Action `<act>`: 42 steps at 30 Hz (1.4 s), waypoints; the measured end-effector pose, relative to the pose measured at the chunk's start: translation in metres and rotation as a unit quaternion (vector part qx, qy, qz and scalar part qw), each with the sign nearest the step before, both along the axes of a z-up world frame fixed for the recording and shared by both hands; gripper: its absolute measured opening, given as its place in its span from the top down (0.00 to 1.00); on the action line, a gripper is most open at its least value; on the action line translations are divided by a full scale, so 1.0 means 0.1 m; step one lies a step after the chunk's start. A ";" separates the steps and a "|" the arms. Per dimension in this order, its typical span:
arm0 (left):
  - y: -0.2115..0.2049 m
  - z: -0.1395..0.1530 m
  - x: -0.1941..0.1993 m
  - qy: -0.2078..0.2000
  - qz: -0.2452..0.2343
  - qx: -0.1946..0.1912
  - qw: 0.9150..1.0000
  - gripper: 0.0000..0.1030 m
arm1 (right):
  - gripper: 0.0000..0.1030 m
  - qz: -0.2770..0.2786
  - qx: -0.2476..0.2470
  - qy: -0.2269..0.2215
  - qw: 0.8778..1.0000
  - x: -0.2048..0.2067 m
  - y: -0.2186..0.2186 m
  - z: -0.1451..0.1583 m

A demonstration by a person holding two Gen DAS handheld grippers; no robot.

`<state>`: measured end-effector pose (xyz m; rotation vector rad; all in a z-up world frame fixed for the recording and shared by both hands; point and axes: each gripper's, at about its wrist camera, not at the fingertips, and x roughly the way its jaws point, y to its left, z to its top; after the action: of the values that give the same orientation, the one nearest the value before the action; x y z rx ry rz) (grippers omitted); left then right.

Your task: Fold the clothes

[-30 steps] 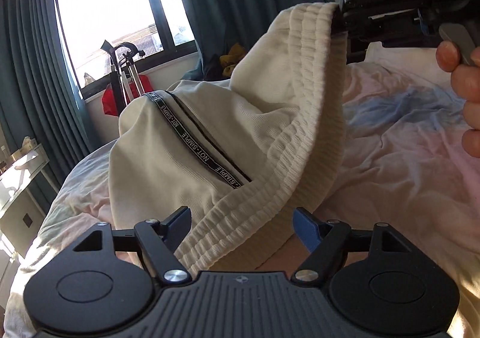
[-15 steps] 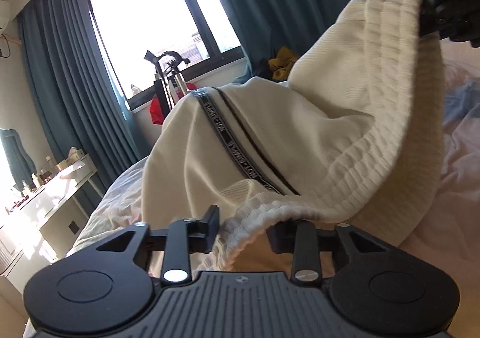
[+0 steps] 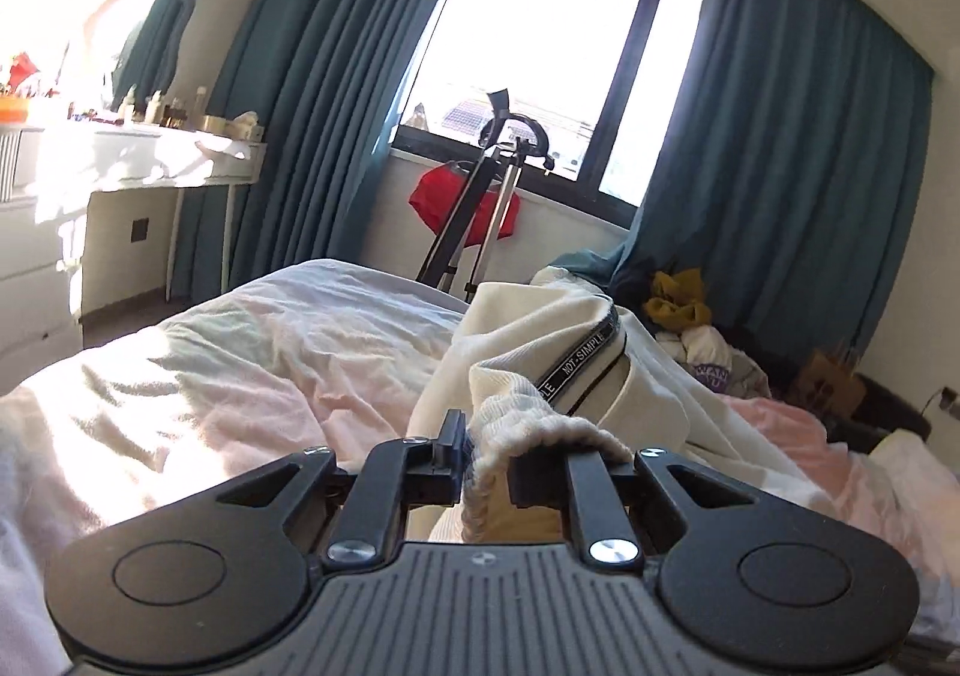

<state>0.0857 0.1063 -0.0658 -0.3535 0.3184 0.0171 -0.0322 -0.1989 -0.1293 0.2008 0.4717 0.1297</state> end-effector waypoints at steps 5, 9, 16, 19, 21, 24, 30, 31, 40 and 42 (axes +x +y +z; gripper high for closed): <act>0.51 -0.16 0.04 0.049 0.048 -0.115 0.991 0.87 | 0.56 0.070 -0.088 -0.019 0.994 -0.11 0.42 -0.05; 0.78 -0.31 -0.01 0.074 0.085 -0.175 0.978 0.88 | 0.28 0.083 -0.180 -0.043 0.979 -0.26 0.69 -0.03; 0.95 -0.49 -0.04 0.108 0.115 -0.206 0.966 0.88 | 0.28 0.012 -0.108 0.054 0.993 0.05 0.35 -0.21; 0.90 -0.48 -0.05 0.108 0.105 -0.194 0.969 0.88 | 0.32 -0.011 0.014 0.108 0.994 0.27 0.06 -0.35; 0.86 -0.46 -0.04 0.108 0.093 -0.181 0.973 0.87 | 0.59 -0.004 0.035 0.090 0.995 0.28 0.02 -0.32; 0.78 -0.43 -0.08 0.104 0.075 -0.165 0.978 0.86 | 0.88 0.009 0.052 0.058 0.997 0.19 0.04 -0.19; 0.37 -0.22 -0.38 0.103 0.039 -0.028 0.994 0.61 | 0.89 0.013 0.098 -0.055 0.994 -0.08 -0.10 0.38; 0.29 -0.21 -0.42 0.113 0.034 0.001 0.993 0.53 | 0.89 0.015 0.103 -0.067 0.992 -0.14 -0.13 0.44; -0.57 -0.20 -0.76 0.165 -0.028 0.281 0.945 0.44 | 0.89 0.006 0.129 -0.081 0.988 -0.22 -0.40 0.57; -0.73 -0.28 -0.86 0.158 -0.047 0.328 0.930 0.44 | 0.89 0.001 0.123 -0.073 0.990 -0.19 -0.41 0.54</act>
<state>-0.0003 0.0337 -0.0935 0.3361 0.6251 0.0851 -0.0512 -0.2404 -0.0750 0.4306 0.3095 0.2042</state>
